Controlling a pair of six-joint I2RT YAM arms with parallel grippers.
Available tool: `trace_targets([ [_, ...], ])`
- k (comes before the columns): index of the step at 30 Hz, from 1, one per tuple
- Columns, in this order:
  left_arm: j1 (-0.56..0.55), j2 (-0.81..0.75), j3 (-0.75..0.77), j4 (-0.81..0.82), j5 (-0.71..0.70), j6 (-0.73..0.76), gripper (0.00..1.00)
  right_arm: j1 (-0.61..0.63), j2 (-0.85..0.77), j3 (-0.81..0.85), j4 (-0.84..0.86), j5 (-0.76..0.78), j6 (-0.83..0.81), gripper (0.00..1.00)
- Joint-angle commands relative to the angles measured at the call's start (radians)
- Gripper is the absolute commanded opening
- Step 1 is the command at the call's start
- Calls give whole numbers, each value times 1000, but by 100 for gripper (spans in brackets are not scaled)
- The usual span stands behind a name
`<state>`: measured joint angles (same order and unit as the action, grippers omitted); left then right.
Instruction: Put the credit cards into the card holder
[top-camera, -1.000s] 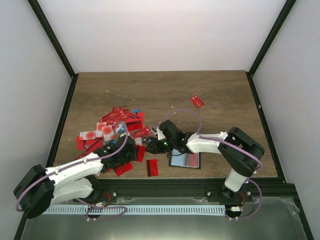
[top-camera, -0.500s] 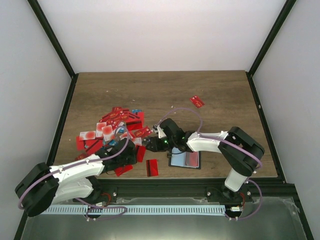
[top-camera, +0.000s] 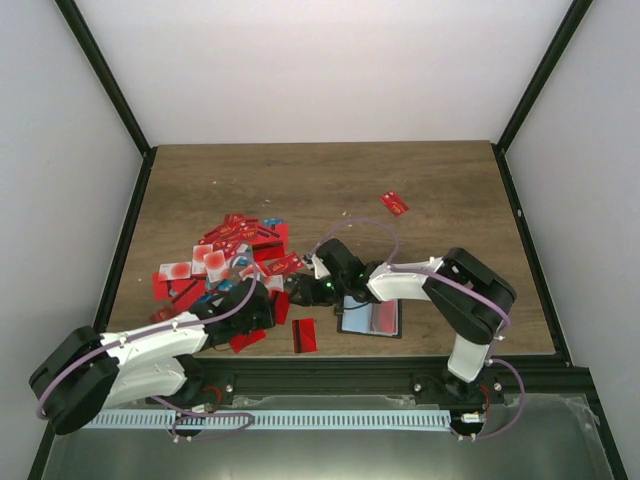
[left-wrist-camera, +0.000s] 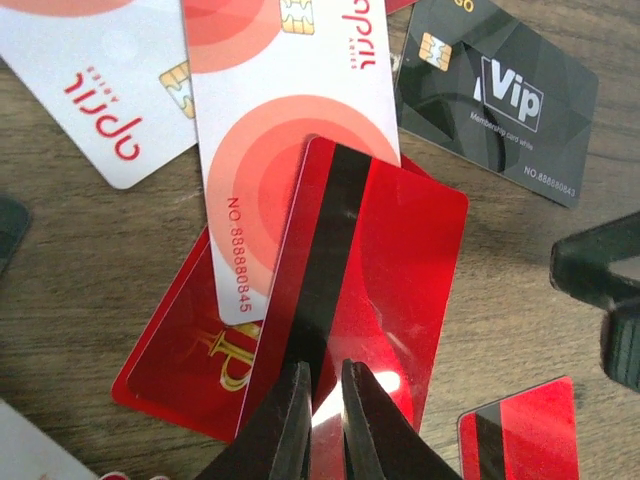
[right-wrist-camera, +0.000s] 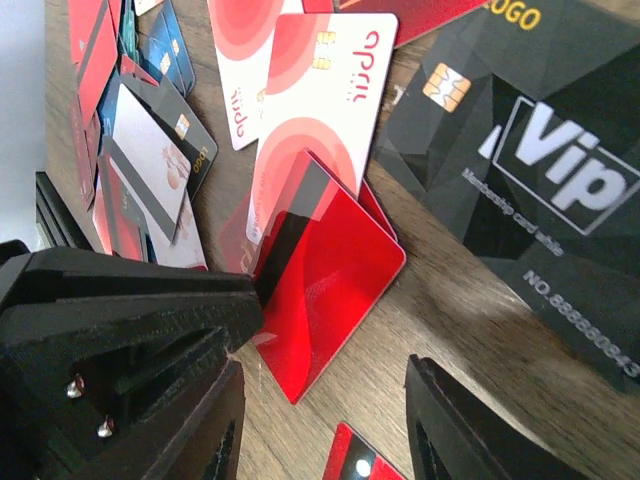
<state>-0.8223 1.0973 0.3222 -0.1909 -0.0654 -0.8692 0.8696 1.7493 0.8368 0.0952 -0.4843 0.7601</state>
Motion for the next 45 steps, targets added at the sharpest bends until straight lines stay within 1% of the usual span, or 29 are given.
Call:
trace_targets([
  [1, 4, -27, -51, -116, 8, -24, 12, -6, 39, 59, 17, -20, -4, 47],
  [8, 5, -111, -59, -187, -24, -31, 13, -6, 72, 90, 16, -22, -2, 48],
  [15, 4, -76, -61, -181, -28, -26, 13, -6, 101, 113, 6, -23, -2, 53],
  [23, 4, -66, -57, -178, -33, -25, 13, -6, 146, 134, 22, -50, -3, 53],
  [27, 4, -59, -55, -177, -34, -25, 13, -7, 168, 137, 48, -84, -2, 52],
  [31, 3, -54, -54, -176, -34, -25, 13, -7, 175, 132, 62, -96, 3, 45],
  [41, 4, -57, -54, -176, -30, -21, 13, -9, 206, 118, 119, -134, 6, 15],
  [45, 3, -63, -54, -174, -30, -19, 13, -12, 205, 107, 144, -143, 10, 1],
])
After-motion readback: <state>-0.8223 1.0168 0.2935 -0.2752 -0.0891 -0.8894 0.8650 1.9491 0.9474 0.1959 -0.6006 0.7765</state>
